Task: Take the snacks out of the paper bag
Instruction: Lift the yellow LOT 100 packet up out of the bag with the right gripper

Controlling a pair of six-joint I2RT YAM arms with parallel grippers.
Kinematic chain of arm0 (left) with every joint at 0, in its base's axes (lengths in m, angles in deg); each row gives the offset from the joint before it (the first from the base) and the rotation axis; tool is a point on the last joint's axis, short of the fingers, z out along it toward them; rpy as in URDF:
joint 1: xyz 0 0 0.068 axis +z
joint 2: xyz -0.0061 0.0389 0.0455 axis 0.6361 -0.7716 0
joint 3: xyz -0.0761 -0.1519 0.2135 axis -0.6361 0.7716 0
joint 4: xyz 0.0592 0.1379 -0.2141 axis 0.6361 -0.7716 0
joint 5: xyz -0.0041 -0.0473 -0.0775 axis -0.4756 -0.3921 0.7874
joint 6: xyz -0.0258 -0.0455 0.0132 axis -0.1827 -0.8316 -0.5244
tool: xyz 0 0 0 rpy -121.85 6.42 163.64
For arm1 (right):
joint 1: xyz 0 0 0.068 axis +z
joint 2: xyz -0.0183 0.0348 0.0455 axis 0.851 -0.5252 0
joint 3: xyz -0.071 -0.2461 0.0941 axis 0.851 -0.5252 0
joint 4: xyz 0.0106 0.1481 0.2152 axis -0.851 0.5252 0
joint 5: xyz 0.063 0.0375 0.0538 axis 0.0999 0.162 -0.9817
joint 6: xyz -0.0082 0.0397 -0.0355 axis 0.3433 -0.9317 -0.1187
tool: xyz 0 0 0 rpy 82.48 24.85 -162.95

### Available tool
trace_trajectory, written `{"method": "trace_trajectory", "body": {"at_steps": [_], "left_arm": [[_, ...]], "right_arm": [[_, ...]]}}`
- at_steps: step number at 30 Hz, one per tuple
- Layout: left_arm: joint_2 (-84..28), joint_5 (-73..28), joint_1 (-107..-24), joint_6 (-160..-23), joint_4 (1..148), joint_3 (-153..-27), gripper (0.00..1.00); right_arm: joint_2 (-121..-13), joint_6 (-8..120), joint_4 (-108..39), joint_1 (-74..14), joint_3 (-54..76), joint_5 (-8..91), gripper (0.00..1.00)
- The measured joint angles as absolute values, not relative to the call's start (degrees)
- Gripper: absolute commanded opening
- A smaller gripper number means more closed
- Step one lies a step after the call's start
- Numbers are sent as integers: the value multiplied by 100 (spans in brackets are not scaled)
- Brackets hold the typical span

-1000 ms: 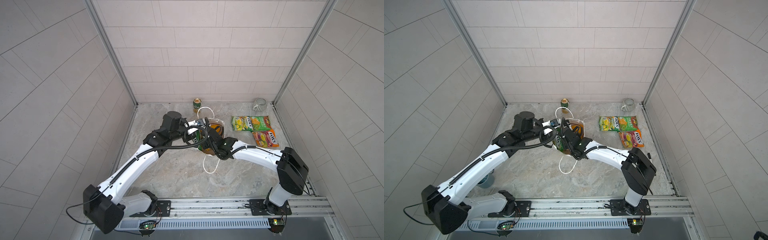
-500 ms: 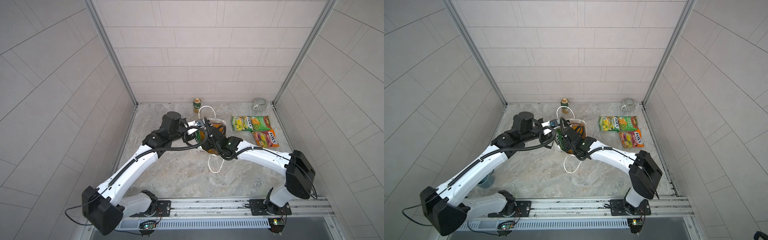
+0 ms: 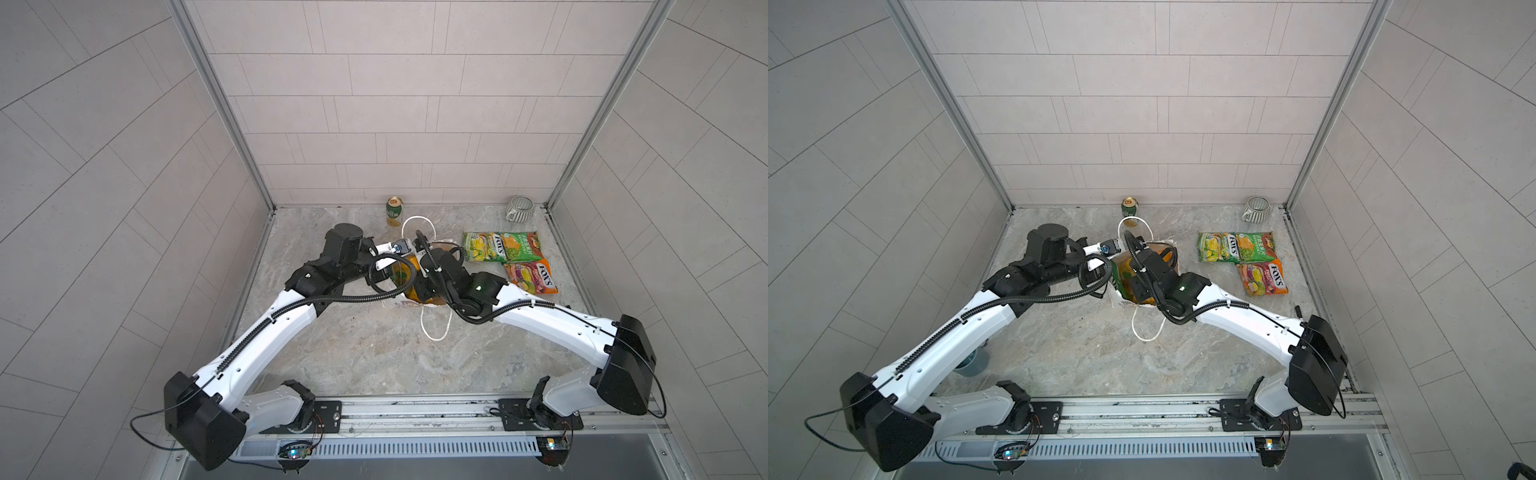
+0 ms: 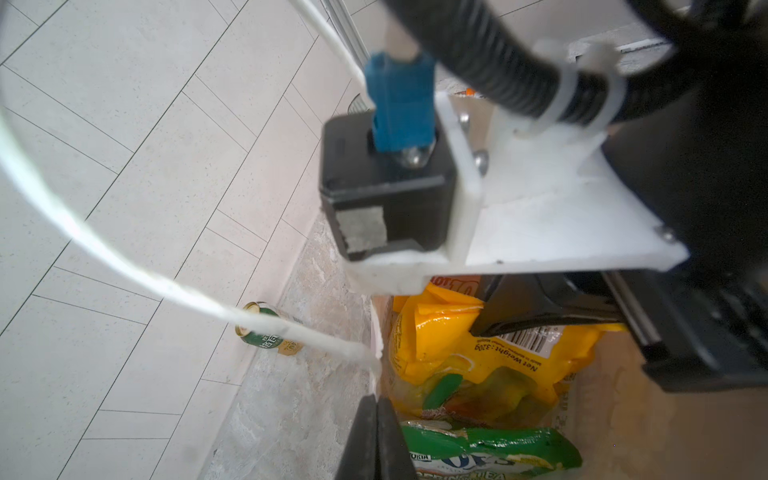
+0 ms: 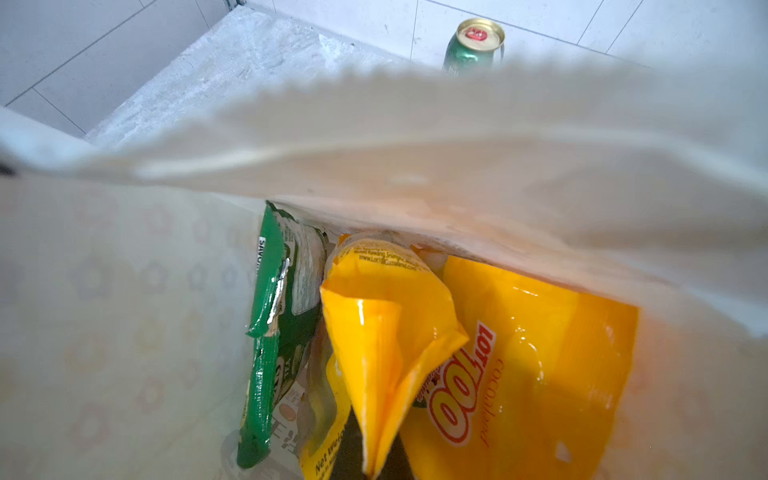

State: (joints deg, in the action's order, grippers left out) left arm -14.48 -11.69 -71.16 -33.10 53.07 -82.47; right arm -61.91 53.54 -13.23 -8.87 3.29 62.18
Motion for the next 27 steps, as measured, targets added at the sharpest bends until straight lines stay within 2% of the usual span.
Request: {"method": "trace_trajectory", "body": {"at_steps": [27], "left_arm": [[-1448, -1672, -7114, -3424, 5478, -8245, 0]], "right_arm": [[-5385, 6163, -241, -1022, 1604, 5604, 0]]}}
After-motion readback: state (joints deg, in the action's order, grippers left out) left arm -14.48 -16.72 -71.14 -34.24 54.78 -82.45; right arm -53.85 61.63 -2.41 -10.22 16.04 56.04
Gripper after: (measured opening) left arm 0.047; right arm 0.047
